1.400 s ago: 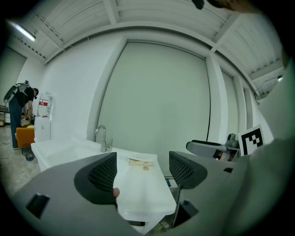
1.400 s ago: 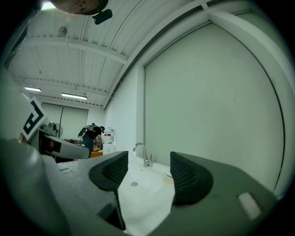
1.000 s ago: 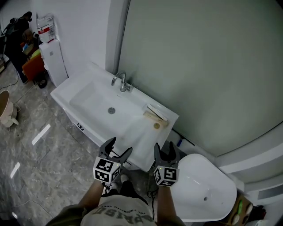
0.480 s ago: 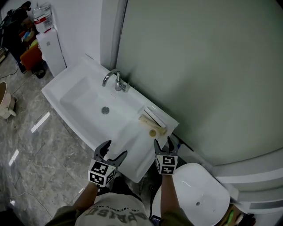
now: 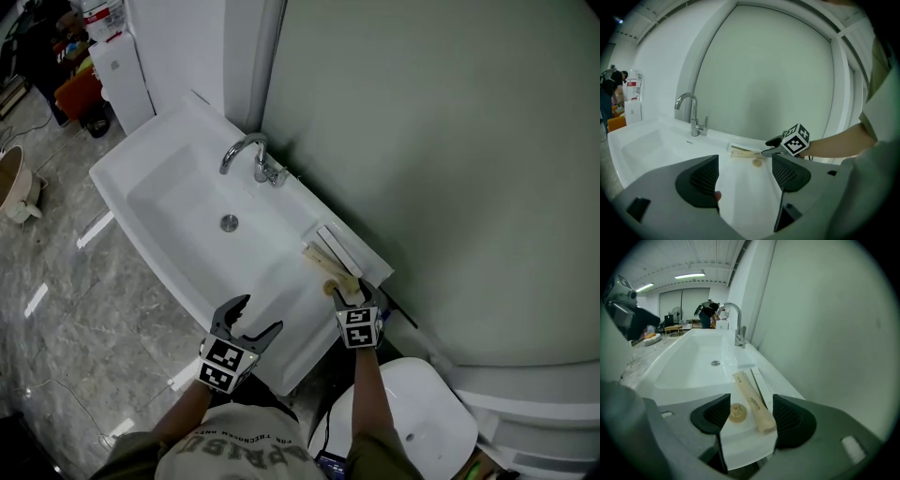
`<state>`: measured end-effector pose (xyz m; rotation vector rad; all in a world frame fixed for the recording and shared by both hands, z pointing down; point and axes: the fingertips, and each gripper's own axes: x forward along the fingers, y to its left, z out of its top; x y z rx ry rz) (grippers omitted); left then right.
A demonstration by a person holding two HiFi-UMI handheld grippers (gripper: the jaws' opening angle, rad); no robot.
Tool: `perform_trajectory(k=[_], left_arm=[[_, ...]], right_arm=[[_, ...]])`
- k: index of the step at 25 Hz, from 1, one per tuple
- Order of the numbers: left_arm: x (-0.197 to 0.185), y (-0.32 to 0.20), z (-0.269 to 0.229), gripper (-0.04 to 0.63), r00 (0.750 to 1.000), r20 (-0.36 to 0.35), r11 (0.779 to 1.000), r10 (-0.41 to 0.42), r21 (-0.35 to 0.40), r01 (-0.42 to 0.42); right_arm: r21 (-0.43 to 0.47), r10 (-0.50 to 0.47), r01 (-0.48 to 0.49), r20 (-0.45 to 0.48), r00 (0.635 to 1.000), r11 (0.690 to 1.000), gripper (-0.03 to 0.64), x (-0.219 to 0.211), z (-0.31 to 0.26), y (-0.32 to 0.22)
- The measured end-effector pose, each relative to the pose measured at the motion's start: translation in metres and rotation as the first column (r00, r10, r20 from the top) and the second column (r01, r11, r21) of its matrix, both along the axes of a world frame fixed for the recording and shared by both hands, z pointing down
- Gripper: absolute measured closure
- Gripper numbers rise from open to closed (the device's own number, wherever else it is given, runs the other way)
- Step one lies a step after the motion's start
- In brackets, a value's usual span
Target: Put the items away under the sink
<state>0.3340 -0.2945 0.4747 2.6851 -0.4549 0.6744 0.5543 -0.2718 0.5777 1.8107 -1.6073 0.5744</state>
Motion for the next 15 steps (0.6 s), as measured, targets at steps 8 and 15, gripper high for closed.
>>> perform_trajectory(k=[8, 15], left_arm=[[0.018, 0.001, 0.015, 0.255, 0.999, 0.032, 0.999, 0.014, -0.033, -0.013], [0.022, 0.000, 0.024, 0.255, 0.999, 0.043, 0.999, 0.008, -0.047, -0.006]], right_arm=[[-0.159, -0.062, 0.061, -0.003, 0.998, 0.985, 0.344, 0.023, 0.043, -0.017], [-0.305, -0.086, 0.091, 0.029, 0.996, 0.948, 0.344, 0.037, 0.074, -0.012]])
